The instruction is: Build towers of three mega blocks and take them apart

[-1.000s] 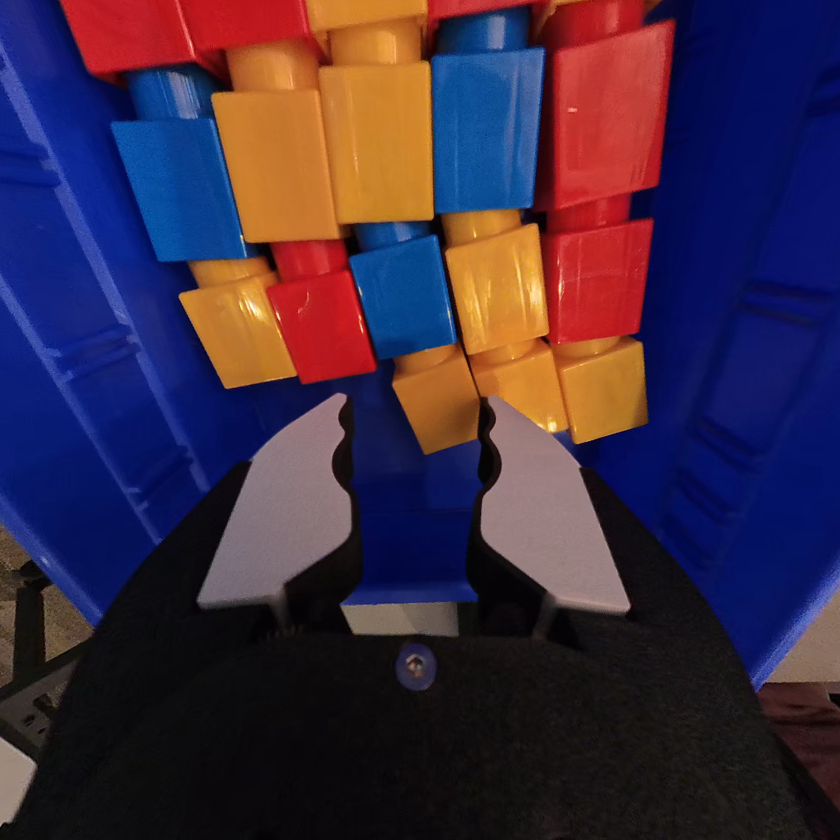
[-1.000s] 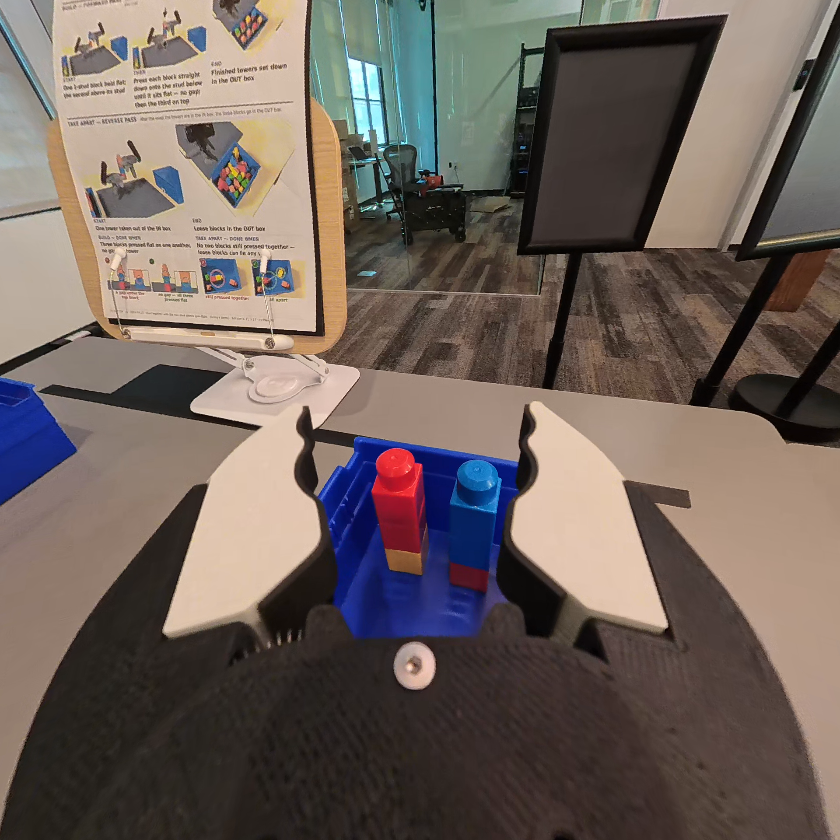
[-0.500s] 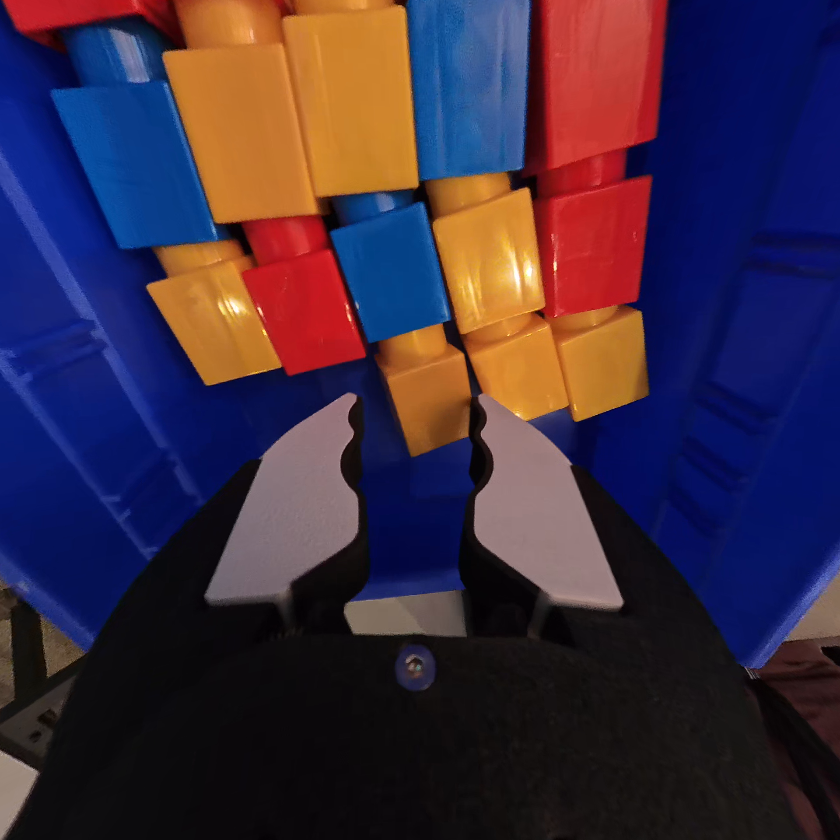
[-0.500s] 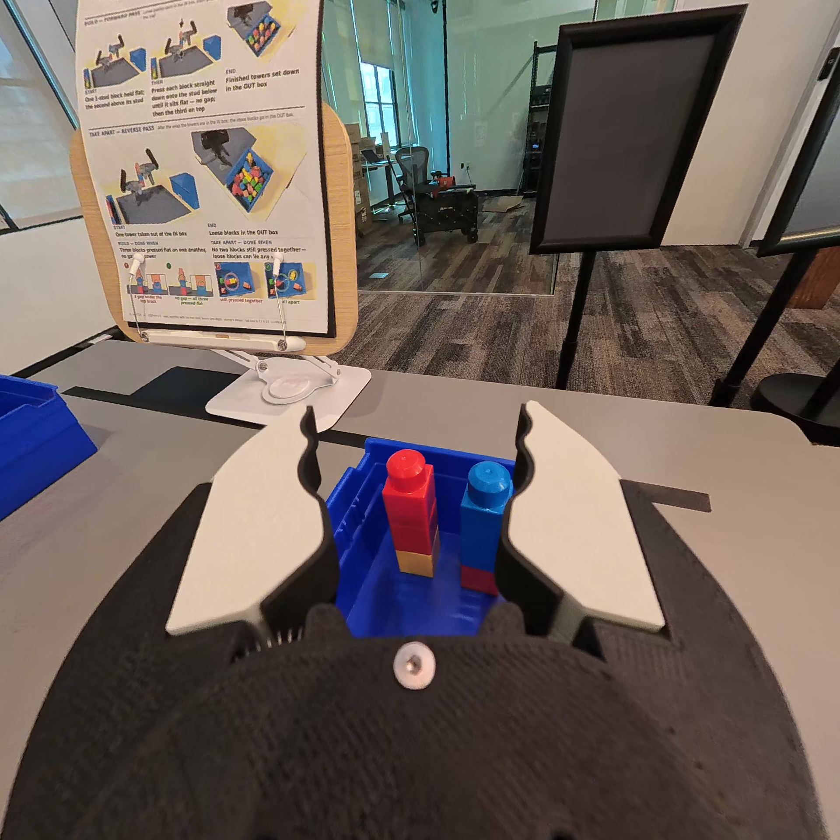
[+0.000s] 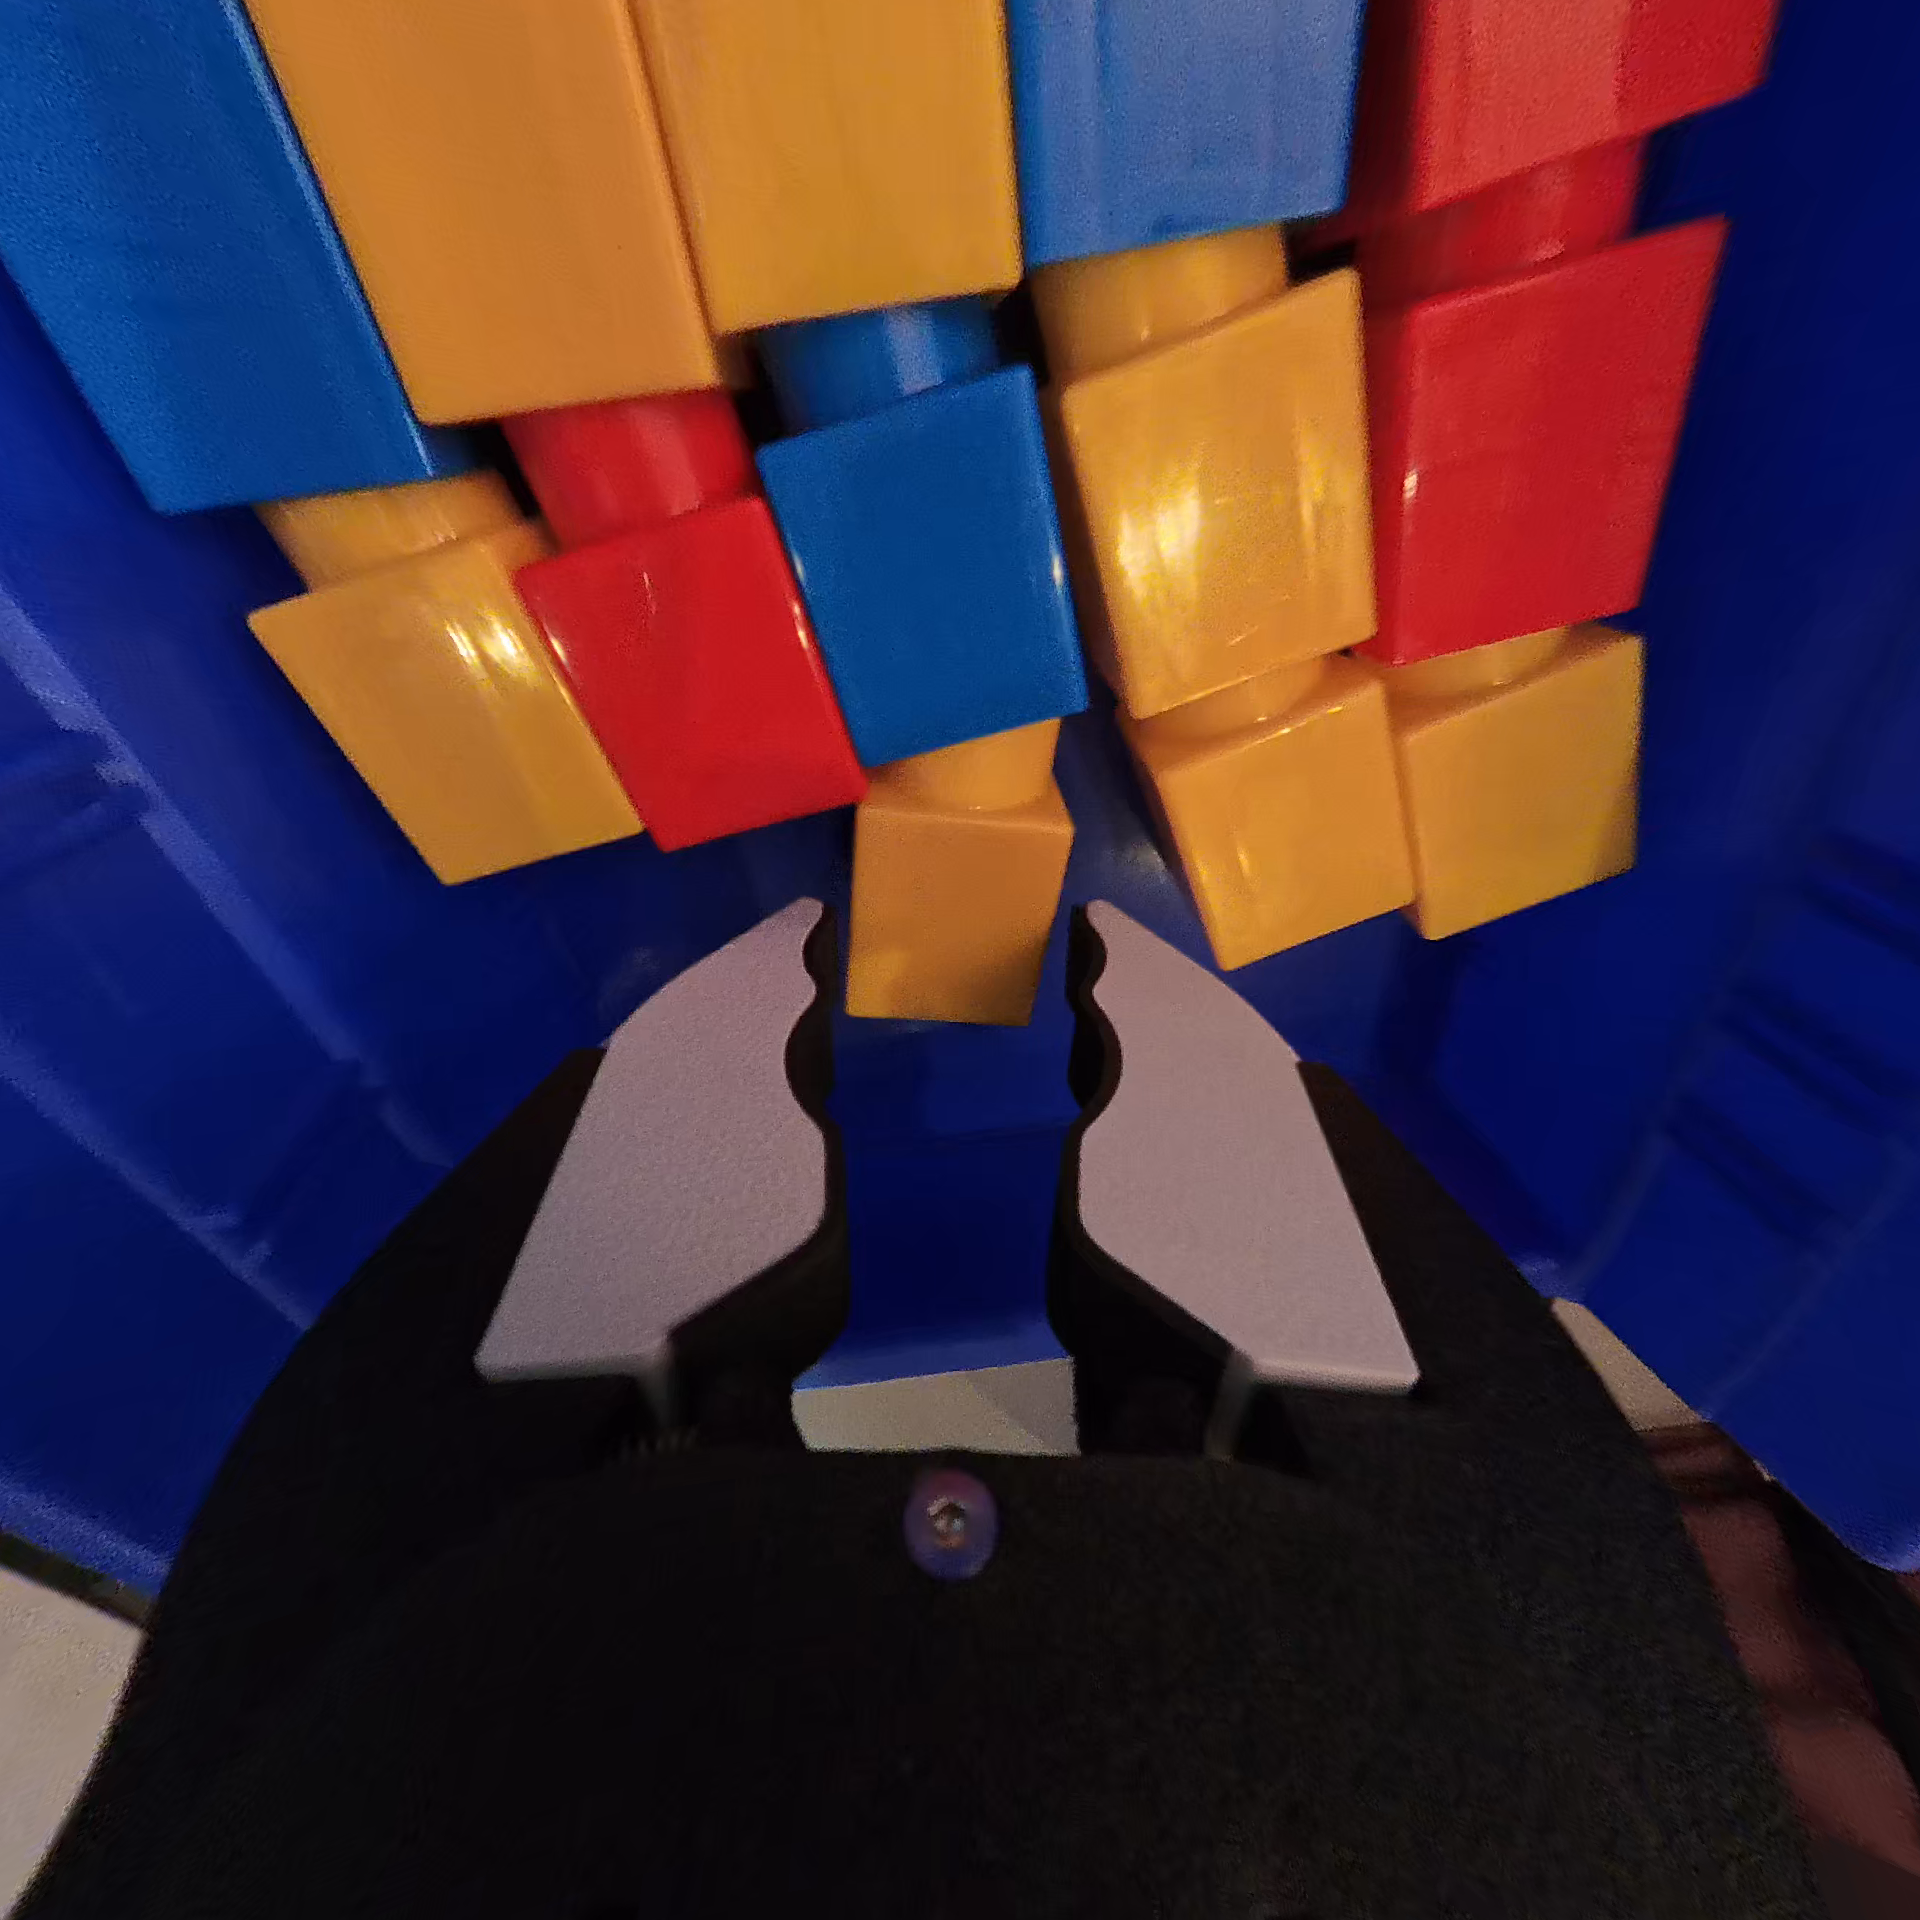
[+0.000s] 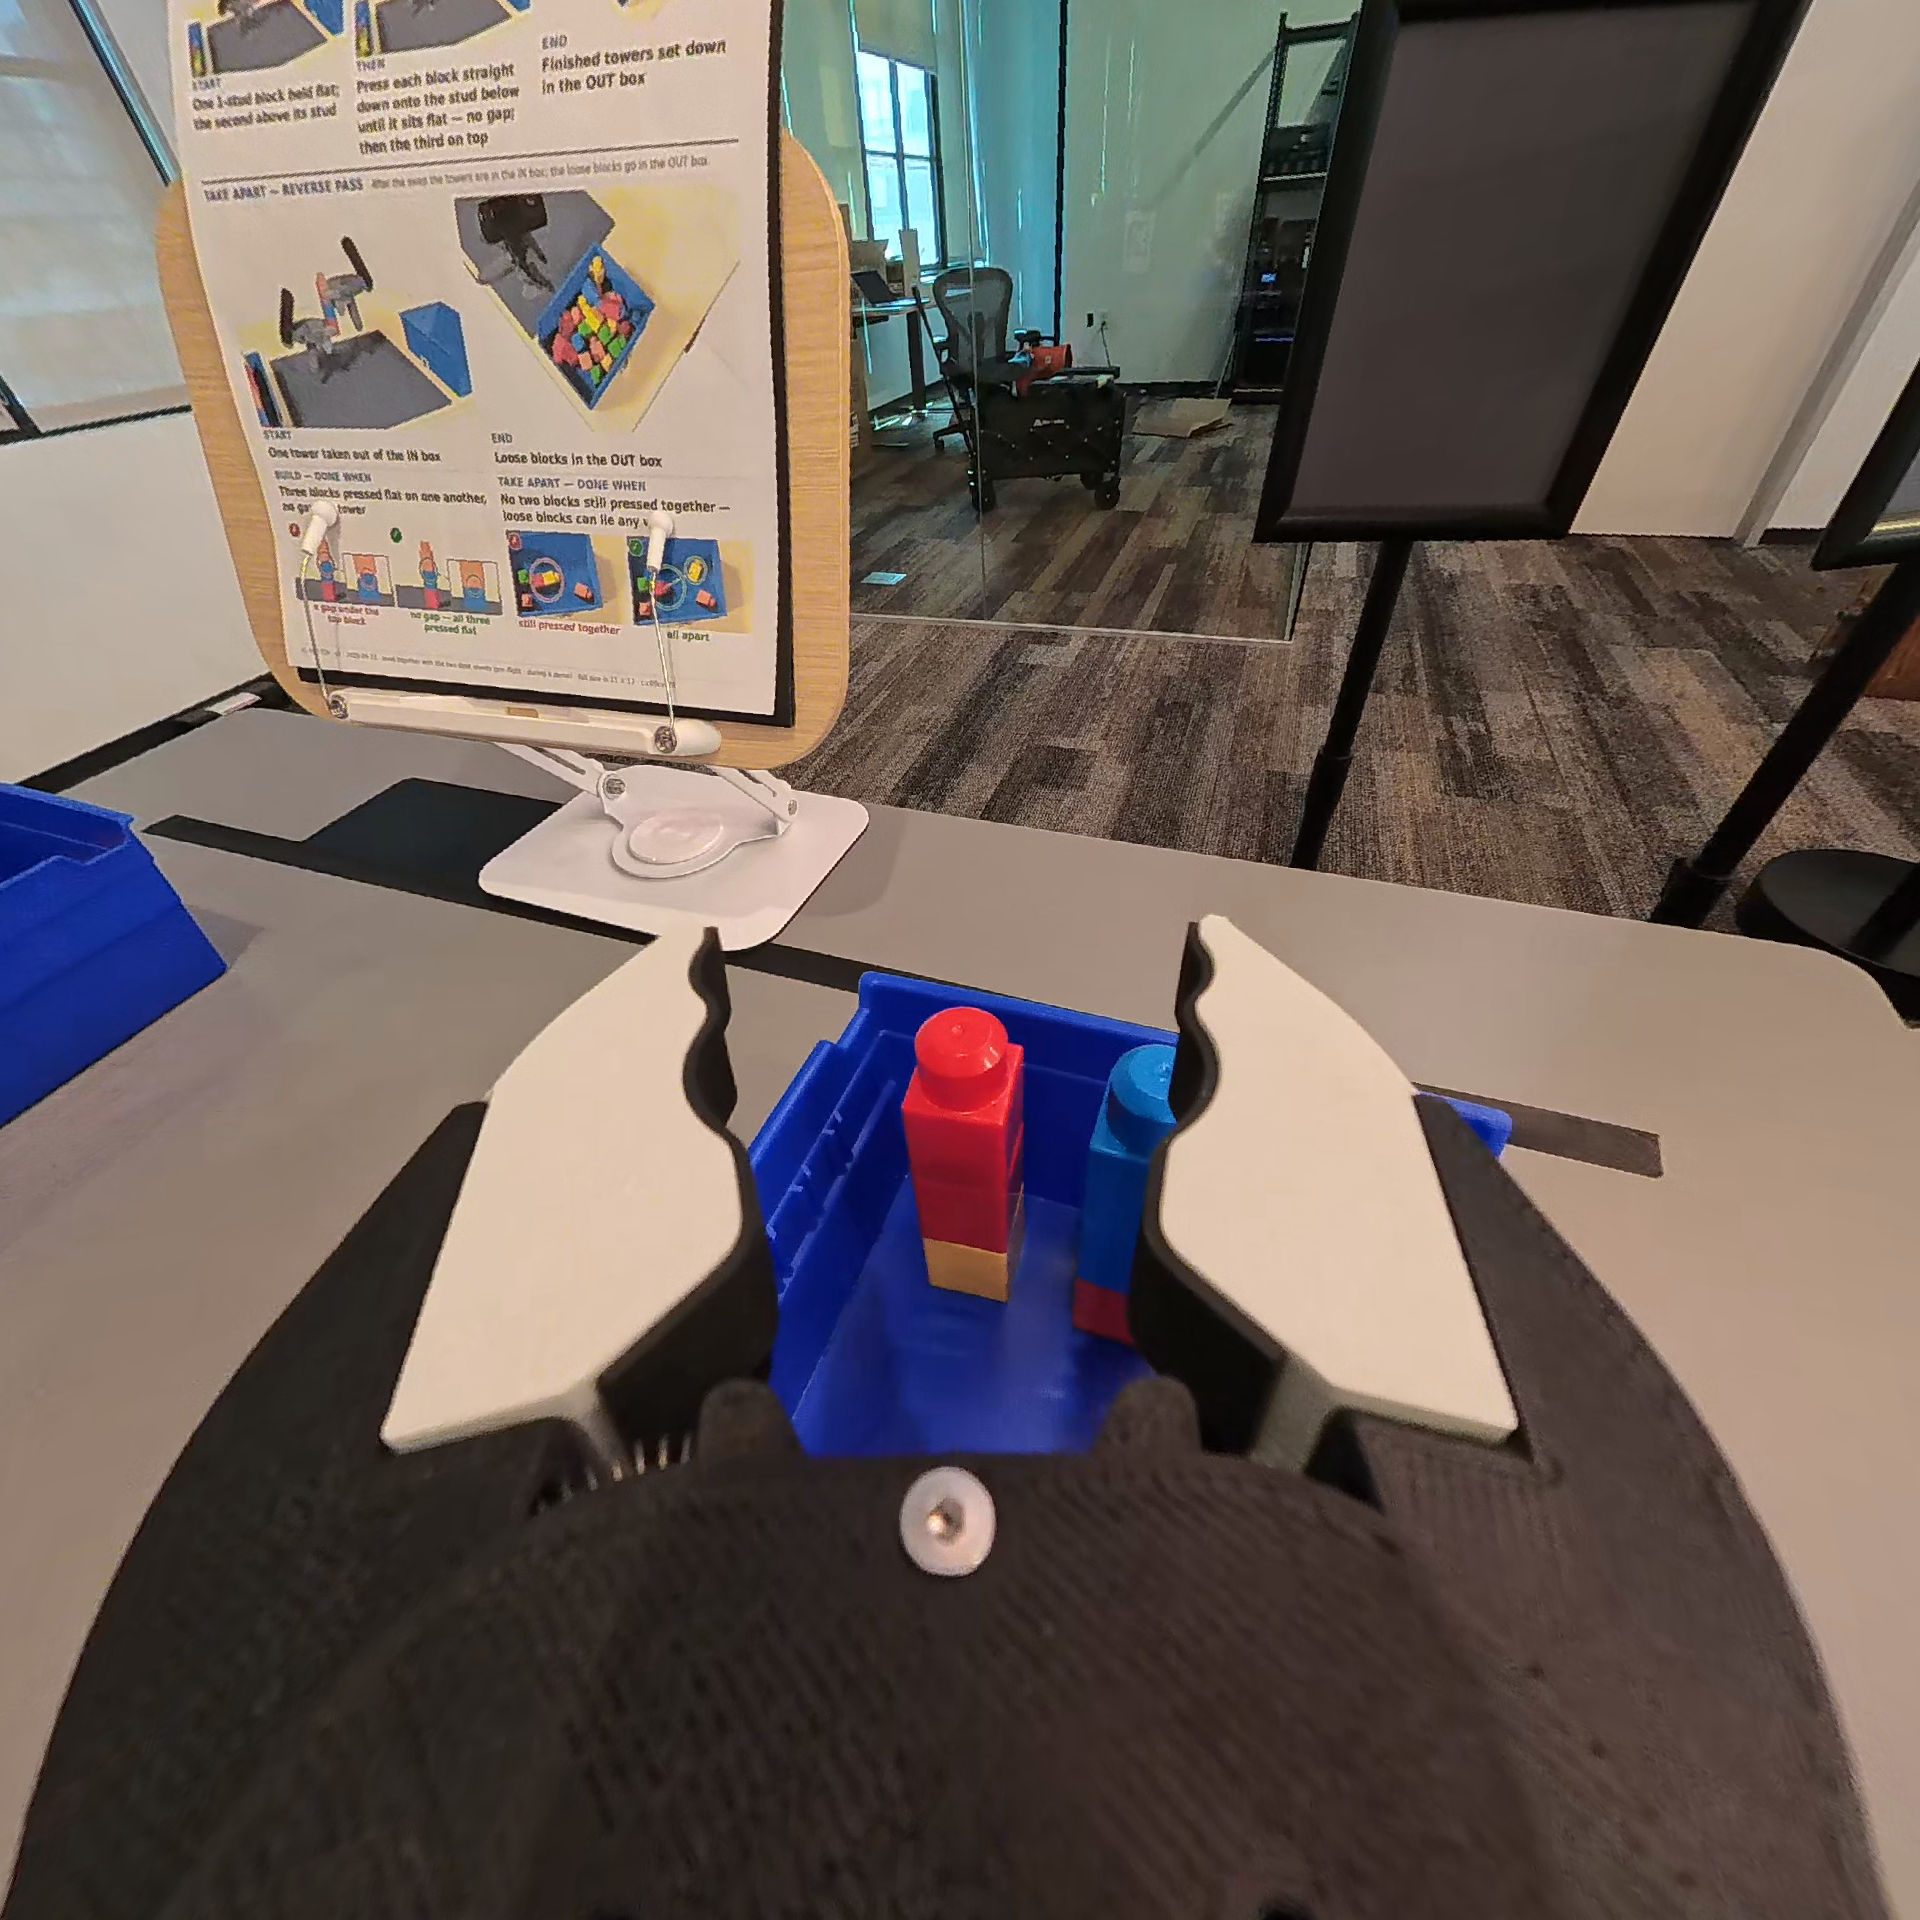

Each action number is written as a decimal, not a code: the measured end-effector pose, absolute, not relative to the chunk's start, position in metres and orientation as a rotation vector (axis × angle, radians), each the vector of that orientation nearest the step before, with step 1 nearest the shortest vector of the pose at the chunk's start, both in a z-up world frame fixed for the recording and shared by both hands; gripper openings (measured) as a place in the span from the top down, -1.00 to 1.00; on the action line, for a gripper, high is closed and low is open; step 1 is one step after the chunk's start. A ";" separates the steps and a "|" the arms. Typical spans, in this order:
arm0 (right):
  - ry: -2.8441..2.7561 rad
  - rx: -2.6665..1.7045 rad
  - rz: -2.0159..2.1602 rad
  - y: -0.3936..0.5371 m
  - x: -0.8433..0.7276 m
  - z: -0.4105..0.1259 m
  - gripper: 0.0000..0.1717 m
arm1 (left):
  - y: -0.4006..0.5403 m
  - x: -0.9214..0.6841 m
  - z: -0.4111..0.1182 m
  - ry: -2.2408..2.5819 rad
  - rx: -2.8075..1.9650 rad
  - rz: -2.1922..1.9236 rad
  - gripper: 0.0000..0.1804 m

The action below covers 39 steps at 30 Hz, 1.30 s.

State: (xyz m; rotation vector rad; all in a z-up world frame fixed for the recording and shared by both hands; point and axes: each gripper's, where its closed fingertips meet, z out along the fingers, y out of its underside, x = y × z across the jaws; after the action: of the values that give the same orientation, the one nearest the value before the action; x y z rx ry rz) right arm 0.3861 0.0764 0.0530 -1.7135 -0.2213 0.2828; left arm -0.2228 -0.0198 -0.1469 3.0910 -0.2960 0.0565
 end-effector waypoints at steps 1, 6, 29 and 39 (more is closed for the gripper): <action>-0.222 -1.713 0.284 0.076 0.386 0.053 0.03 | -0.020 -0.224 -0.149 -0.303 3.080 0.049 0.57; -0.221 -1.710 0.294 0.076 0.386 0.054 0.04 | -0.023 -0.225 -0.144 -0.293 3.085 0.079 0.59; -0.913 -1.098 1.491 -0.064 0.120 0.132 0.16 | -0.069 0.085 0.093 -2.129 2.966 1.823 0.59; -1.001 -1.100 1.506 -0.070 0.102 0.112 0.45 | -0.078 0.116 0.087 -2.097 2.805 2.022 0.60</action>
State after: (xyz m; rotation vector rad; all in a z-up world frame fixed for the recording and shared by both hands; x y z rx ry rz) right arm 0.1021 -0.0701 0.1122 -1.1004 -1.0015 1.5058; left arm 0.1158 -0.0780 0.0867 2.8055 -2.0970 2.0221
